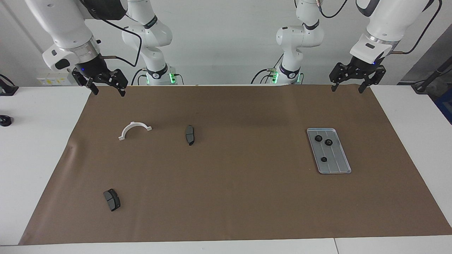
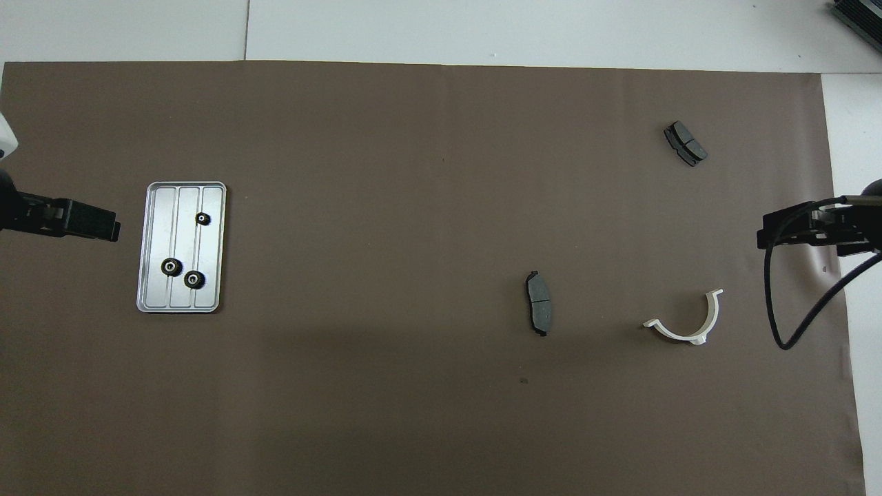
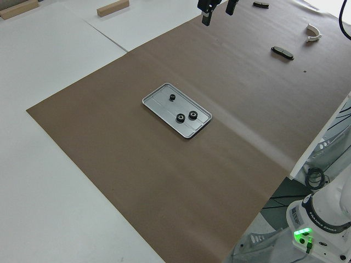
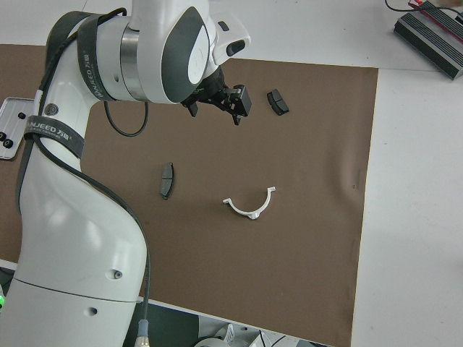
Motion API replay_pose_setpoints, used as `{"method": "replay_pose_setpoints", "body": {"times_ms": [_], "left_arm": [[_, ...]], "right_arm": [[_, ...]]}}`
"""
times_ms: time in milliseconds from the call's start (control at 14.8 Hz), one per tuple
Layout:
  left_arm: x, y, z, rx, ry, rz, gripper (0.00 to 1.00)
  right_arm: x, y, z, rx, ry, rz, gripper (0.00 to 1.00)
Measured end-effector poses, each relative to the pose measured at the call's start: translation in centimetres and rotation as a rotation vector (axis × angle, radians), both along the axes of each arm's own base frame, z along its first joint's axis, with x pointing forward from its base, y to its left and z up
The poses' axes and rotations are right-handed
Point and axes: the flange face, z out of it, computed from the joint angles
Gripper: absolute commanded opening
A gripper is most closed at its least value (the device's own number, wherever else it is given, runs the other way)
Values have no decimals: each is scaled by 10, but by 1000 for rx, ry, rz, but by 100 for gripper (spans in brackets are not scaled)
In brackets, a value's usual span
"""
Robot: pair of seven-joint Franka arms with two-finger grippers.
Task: Place bearing gear from tray to pile
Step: 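Reach the left gripper down over a black gear in the tray, then grasp the black gear in the metal tray with the left gripper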
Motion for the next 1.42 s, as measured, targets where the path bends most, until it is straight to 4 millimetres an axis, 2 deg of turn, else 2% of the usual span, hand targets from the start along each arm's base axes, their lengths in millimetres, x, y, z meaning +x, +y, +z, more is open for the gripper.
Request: {"method": "replay_pose_setpoints", "body": {"times_ms": [473, 744, 1217, 1420], "left_arm": [[4, 10, -47, -1, 3, 13, 100], [7, 12, -98, 2, 33, 0, 100], [-9, 13, -182, 3, 43, -7, 100], [-16, 15, -208, 3, 45, 10, 100]], "right_arm": [[0, 0, 0, 0, 0, 0, 100], [0, 0, 0, 0, 0, 0, 100], [0, 0, 0, 0, 0, 0, 100], [0, 0, 0, 0, 0, 0, 100]]}}
